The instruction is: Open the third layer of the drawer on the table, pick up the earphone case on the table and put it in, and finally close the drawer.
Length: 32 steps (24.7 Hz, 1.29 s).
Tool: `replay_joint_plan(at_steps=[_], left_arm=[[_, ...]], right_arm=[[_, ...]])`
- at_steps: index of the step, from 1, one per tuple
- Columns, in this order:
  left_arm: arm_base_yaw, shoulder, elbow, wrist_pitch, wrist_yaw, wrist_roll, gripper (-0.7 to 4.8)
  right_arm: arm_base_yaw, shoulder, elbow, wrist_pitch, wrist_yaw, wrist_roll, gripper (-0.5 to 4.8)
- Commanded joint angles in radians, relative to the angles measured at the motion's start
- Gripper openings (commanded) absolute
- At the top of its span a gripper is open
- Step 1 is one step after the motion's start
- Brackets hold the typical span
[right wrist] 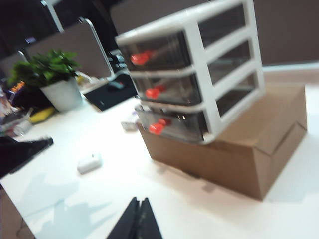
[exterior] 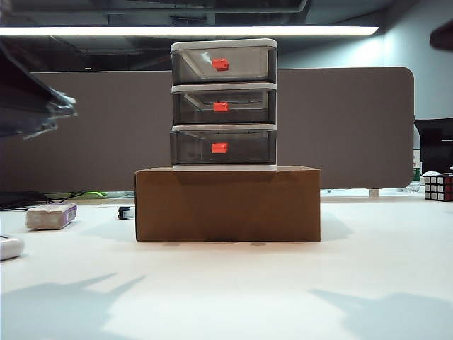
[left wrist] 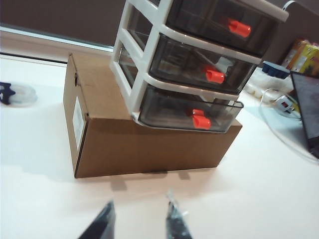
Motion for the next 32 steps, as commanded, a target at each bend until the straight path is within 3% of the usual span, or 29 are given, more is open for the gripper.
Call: replay_joint_plan(at_steps=[1,9,14,16,18,21,26,32], left_arm=[[0.002,0.135,0.007,0.188,0.001,0.031,1.26],[0.002,0.536,0.168,0.328,0.044,0.034,1.58],[0.002,0.642,0.261,0.329,0.046,0.035,1.55],[0.003,0.645,0.285,0.336,0.046,0.003,1.52],[-0.011,0.668,0.311,0.335,0.045,-0.005,1.52],[-0.057,0.733,0.34,0.353,-0.062,0.054,1.52],[-0.206,0.942,0.419,0.466,-0.374,0.134,1.53],[-0.214,1.11,0.5,0.553,-0.385,0.173,1.72]], right_arm=[[0.032,0.036,0.015,-0.014,0.042,-0.007,-0.06],[0.077,0.167,0.042,-0.006,0.07,-0.028,-0.06],[0.077,0.222,0.066,0.005,0.062,-0.05,-0.06],[0.078,0.258,0.07,0.045,-0.007,-0.06,-0.06],[0.077,0.297,0.084,0.049,-0.001,-0.06,-0.06],[0.077,0.36,0.112,0.066,0.009,-0.063,-0.06],[0.079,0.569,0.238,0.096,0.014,-0.146,-0.06],[0.077,0.775,0.374,0.098,0.014,-0.223,-0.06]])
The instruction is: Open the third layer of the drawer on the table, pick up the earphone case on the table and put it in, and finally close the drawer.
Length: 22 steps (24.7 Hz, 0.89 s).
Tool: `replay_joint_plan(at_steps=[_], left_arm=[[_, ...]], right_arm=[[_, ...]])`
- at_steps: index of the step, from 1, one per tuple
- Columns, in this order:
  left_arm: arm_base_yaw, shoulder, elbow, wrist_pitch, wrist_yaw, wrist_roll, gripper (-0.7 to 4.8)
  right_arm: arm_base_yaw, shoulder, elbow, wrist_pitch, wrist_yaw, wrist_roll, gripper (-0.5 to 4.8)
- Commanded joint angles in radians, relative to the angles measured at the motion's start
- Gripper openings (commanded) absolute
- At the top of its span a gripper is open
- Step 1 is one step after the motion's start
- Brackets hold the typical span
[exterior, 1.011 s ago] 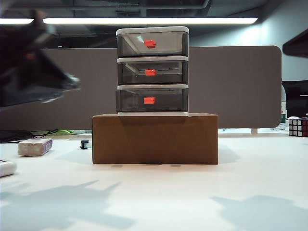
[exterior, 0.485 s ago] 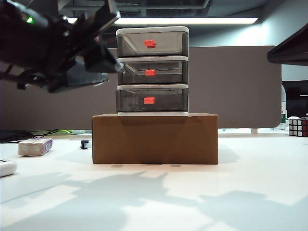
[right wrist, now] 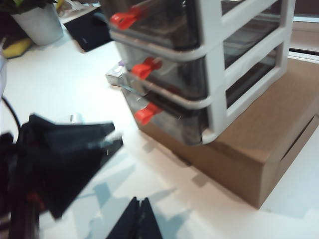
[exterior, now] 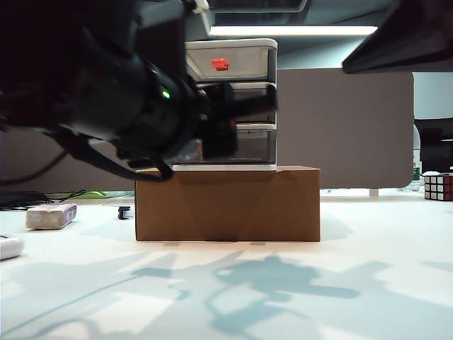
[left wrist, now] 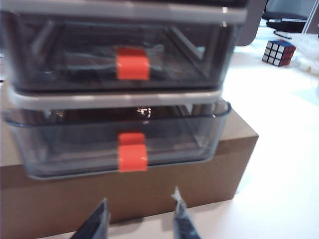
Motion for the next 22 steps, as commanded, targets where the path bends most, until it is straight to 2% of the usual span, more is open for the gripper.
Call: replay_joint_plan(at_steps=[1,3,5,10,22], left_arm=[[0.007,0.056,0.045,0.023,-0.011,0.007,1.87],[0.01,0.101,0.079,0.026,-0.094,0.008,1.87],[0.015,0.114,0.089,0.031,-0.114,0.007,1.87],[0.033,0.137,0.115,0.075,-0.111,0.023,1.84],[0.065,0.15,0.134,0.081,-0.044,0.041,1.83]], right_arm=[[0.001,0.103,0.059,0.03,-0.013,-0.06,-0.06],[0.0,0.189,0.078,0.108,-0.061,-0.061,-0.06],[0.001,0.226,0.082,0.145,-0.064,-0.061,-0.06],[0.001,0.312,0.083,0.222,-0.088,-0.08,-0.06],[0.001,0.324,0.089,0.312,-0.087,-0.091,-0.06]])
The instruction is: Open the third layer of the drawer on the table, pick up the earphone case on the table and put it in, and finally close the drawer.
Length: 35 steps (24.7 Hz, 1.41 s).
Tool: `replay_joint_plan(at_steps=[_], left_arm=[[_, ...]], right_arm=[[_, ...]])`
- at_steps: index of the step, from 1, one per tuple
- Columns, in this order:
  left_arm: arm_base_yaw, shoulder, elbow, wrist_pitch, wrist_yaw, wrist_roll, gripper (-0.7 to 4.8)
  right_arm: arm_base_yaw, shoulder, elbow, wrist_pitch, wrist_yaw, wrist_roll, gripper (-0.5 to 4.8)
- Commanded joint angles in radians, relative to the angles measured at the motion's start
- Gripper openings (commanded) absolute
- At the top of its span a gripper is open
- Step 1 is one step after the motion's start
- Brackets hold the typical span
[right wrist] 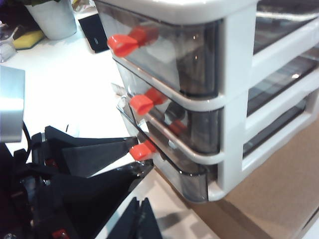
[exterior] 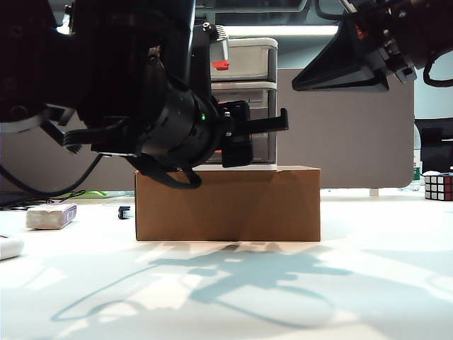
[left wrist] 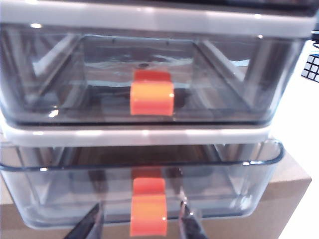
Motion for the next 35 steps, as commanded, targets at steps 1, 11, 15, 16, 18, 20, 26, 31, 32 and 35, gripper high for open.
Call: replay_joint_plan(at_steps=[1,11,15,16,18,20,26,31,32,35], left_arm=[[0.004,-0.003,0.005,0.013,0.022,0.0,1.83],[0.004,-0.002,0.005,0.013,0.029,0.0,1.82],[0.004,-0.002,0.006,0.013,0.029,0.0,1.78],[0.004,-0.002,0.006,0.013,0.029,0.0,1.78],[0.004,-0.002,0.006,0.013,0.029,0.0,1.78],[0.005,-0.002,0.006,0.013,0.029,0.0,1.78],[0.005,-0.002,0.006,0.013,0.03,-0.001,1.73],[0.01,0.003,0.008,0.013,0.053,0.0,1.05],[0.011,0.004,0.011,0.012,0.053,0.0,1.05],[0.017,0.012,0.018,0.012,0.064,0.0,1.05]], right_arm=[[0.001,0.005,0.014,0.055,-0.005,-0.003,-0.06],[0.007,0.085,0.084,0.098,-0.028,-0.002,-0.05],[0.014,0.166,0.153,0.113,-0.055,-0.002,-0.06],[0.015,0.18,0.166,0.113,-0.058,0.002,-0.06],[0.015,0.209,0.189,0.117,-0.061,0.002,-0.06],[0.016,0.23,0.194,0.143,-0.076,0.01,-0.06],[0.027,0.256,0.195,0.181,-0.076,0.01,-0.06],[0.027,0.257,0.202,0.183,-0.077,0.01,-0.06],[0.027,0.257,0.202,0.181,-0.077,0.01,-0.06],[0.027,0.257,0.203,0.181,-0.077,0.01,-0.06]])
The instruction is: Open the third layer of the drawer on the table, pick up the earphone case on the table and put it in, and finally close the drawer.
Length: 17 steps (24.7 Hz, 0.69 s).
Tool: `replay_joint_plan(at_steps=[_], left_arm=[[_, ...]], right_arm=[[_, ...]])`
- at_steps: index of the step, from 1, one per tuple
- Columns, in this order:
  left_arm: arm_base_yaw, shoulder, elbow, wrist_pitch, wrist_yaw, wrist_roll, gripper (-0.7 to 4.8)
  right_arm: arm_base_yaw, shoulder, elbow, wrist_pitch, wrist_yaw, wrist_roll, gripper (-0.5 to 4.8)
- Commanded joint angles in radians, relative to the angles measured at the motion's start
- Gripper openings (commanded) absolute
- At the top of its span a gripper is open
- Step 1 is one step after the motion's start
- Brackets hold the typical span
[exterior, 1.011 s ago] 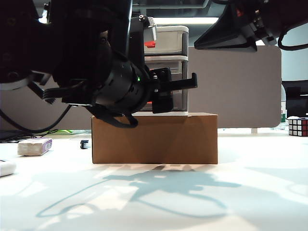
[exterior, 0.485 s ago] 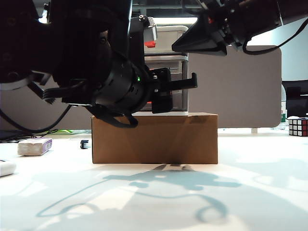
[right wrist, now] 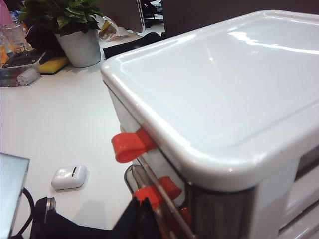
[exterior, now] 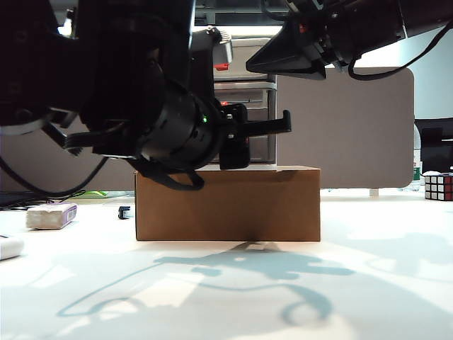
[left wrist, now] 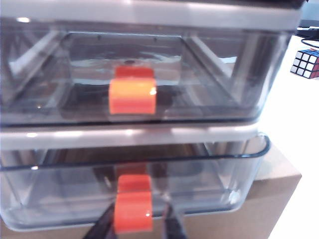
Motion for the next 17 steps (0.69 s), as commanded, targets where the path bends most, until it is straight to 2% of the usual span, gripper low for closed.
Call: replay_joint_plan(at_steps=[1,3,9,11,12,17], left_arm=[[0.003,0.001,0.007,0.013,0.013,0.0,1.05],[0.003,0.001,0.007,0.012,0.013,0.0,0.84],[0.003,0.0,0.007,0.013,0.013,0.0,0.71],[0.003,0.0,0.007,0.012,0.006,0.0,0.11],[0.003,0.0,0.007,0.012,-0.01,0.0,-0.01],[-0.019,0.0,0.006,0.011,-0.079,-0.019,-0.06]], right_arm=[[0.002,-0.003,0.005,0.014,-0.002,0.003,-0.06],[0.002,-0.003,0.004,0.018,-0.002,0.003,-0.06],[0.002,-0.002,0.006,0.035,-0.002,0.003,-0.05],[0.002,0.002,0.009,0.037,0.003,0.003,-0.06],[0.002,0.006,0.01,0.043,0.003,0.003,-0.06],[0.002,0.044,0.011,0.078,0.01,0.008,-0.06]])
